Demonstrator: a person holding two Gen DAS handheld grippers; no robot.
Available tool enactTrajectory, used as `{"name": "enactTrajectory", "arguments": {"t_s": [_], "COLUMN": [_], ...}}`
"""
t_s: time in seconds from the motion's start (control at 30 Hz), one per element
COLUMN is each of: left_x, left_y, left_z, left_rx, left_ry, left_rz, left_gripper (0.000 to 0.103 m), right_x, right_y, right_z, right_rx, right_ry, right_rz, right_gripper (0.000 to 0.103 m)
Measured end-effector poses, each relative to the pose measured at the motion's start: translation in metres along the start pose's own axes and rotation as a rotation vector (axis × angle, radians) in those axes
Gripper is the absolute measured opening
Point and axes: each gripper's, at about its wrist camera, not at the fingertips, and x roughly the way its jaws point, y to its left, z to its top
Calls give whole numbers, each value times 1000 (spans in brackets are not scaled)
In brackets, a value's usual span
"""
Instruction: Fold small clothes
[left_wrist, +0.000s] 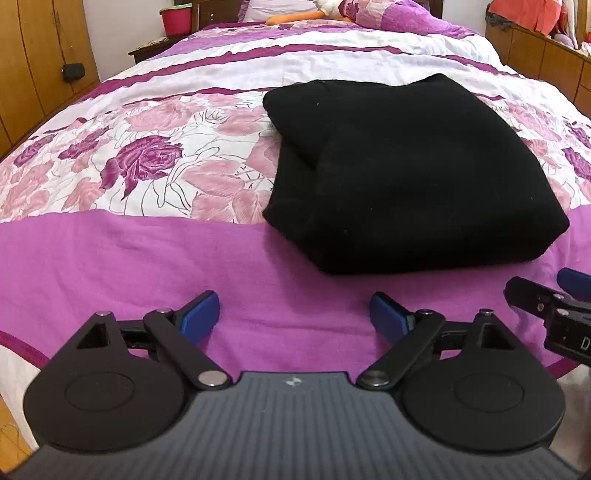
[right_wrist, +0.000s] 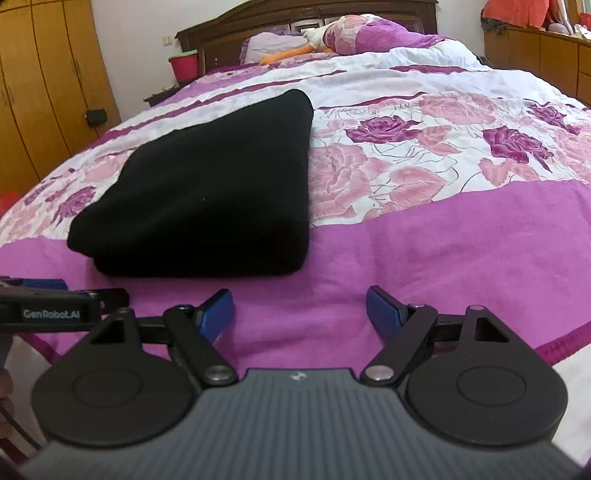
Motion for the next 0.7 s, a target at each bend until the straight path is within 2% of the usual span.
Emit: {"name": "enactTrajectory", "arguments": {"t_s": [0.7], "left_x": [2], "left_y": [-3], "left_z": [-5], "left_rx": [8], "left_ry": [-26], "left_rz": [16], "left_gripper": [93], "right_x": [2], "right_y": [0], "right_z": [-9], "right_rx": [6], "right_ry": [-48], "right_rz": [18], "right_gripper": [83]}}
